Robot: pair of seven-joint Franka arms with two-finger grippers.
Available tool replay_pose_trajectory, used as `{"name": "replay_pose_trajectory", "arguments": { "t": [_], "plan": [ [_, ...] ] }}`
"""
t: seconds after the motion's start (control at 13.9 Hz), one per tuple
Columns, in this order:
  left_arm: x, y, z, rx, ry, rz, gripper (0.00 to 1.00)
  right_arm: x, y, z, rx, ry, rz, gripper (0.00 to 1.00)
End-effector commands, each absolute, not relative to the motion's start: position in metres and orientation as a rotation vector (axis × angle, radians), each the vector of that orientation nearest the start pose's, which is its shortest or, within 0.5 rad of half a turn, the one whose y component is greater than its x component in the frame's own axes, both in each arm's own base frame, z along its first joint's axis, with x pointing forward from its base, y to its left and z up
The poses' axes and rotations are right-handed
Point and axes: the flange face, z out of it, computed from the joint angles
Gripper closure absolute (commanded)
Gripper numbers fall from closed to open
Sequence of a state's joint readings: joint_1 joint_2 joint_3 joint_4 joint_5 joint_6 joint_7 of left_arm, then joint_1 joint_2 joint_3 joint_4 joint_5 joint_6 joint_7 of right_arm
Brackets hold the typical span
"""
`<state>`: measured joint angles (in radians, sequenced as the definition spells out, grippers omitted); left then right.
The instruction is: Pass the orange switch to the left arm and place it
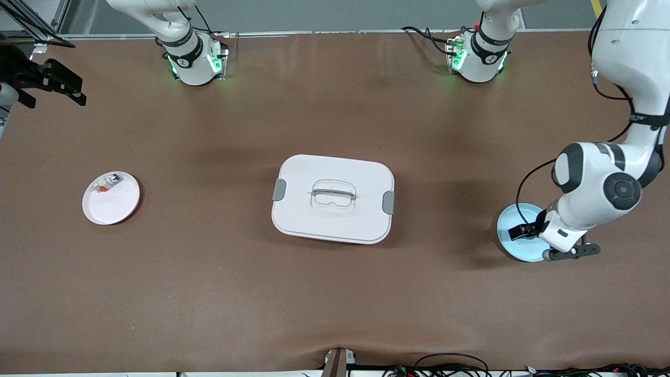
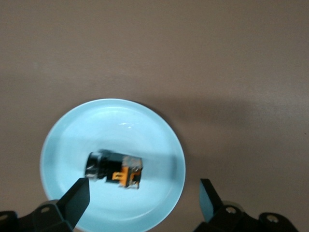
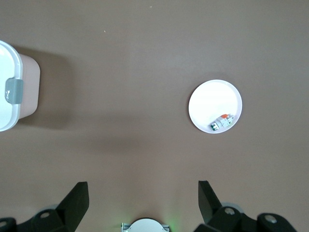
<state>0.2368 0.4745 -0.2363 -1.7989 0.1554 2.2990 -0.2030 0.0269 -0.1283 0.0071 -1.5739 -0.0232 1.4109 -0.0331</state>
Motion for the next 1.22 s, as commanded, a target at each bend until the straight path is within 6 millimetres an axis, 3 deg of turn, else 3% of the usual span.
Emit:
{"name": "replay_pose_trajectory", "arguments": {
  "t": [0.0, 0.57, 0.86, 1.15],
  "plan": [
    [0.643, 0.034, 0.351, -3.102, -0.182, -0.056, 0.0, 0.492, 0.015, 0.677, -3.167, -0.08, 0.026, 0.0],
    [0.611, 0.032, 0.486, -3.047, -0.166, -0.135, 0.0, 0.49, 0.007, 0.686, -3.062, 0.009, -0.001, 0.0],
    [0.604, 0.03, 0.545, -3.068, -0.162, -0.055, 0.0, 0.491, 0.007, 0.685, -3.066, 0.006, 0.001, 0.0],
    [0.594, 0.031, 0.577, -3.137, -0.135, -0.047, 0.0, 0.492, 0.006, 0.684, -3.068, 0.011, 0.006, 0.0]
  ]
}}
